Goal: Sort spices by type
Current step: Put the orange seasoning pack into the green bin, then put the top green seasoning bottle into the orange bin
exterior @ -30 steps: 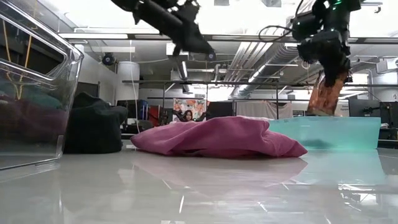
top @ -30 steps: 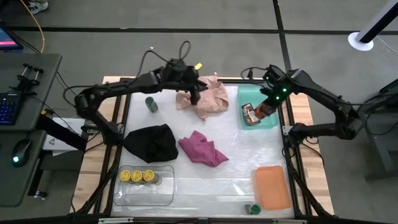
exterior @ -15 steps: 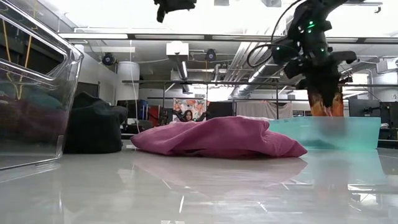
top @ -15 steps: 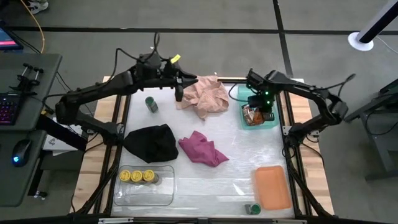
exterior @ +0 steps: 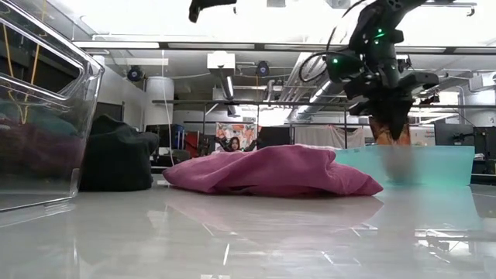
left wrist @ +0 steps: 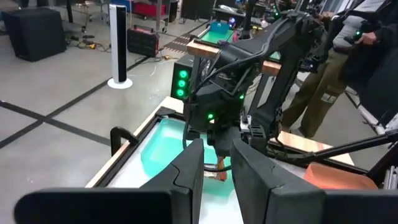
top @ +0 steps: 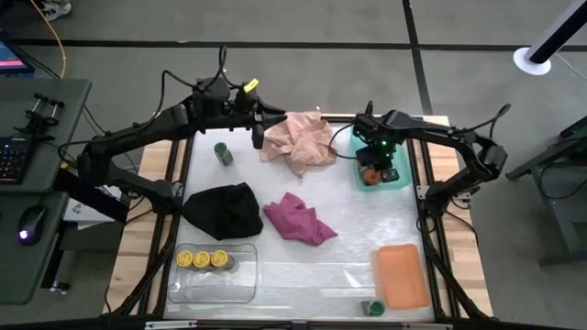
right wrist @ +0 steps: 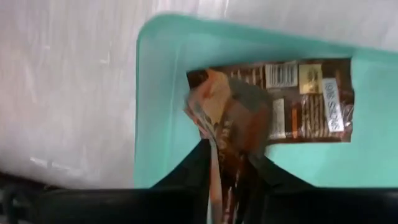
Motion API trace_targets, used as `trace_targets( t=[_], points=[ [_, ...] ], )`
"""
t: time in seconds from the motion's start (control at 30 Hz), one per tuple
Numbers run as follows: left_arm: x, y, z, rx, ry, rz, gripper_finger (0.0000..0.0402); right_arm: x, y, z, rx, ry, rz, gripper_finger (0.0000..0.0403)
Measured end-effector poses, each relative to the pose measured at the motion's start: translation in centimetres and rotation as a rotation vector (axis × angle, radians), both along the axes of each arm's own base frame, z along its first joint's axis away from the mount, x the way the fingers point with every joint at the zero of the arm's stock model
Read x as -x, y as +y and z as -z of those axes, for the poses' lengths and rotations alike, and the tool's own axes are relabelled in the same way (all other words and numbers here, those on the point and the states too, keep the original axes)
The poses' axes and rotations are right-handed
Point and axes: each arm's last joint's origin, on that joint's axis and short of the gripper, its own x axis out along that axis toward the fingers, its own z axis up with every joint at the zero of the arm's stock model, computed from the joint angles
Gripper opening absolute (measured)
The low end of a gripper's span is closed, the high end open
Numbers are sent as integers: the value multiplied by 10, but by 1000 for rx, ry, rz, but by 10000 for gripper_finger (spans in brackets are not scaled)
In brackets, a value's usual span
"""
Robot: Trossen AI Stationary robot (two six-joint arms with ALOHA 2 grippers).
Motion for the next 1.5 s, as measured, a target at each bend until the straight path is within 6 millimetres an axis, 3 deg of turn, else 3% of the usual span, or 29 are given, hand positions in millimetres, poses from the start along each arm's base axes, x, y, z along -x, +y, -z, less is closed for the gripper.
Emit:
trace_targets(
  t=[0.33, 0.53, 0.87, 1.03, 1.13, 1.37, 1.5],
  points=[
    [1, 0, 3, -1, 28, 3, 67, -5, 5, -1, 123, 61, 53, 209],
    [3, 5, 3, -25, 34, -19, 67, -12, -3, -21, 172, 2, 98, 269],
    [9, 16, 4, -73, 69, -47, 67, -17, -32, -84, 383, -132, 202, 277],
    [25, 22, 10, -144, 222, -140, 67, -13, -38, -122, 400, -225, 344, 277],
    [37, 24, 20, -95, 360, -176, 74, -7, -35, -142, 333, -314, 445, 277],
    [66, 19, 65, 104, 785, -242, 147, 7, -16, -163, 226, -450, 571, 277],
    [74, 24, 90, 218, 864, -318, 209, 14, -9, -161, 183, -471, 622, 277]
  ],
)
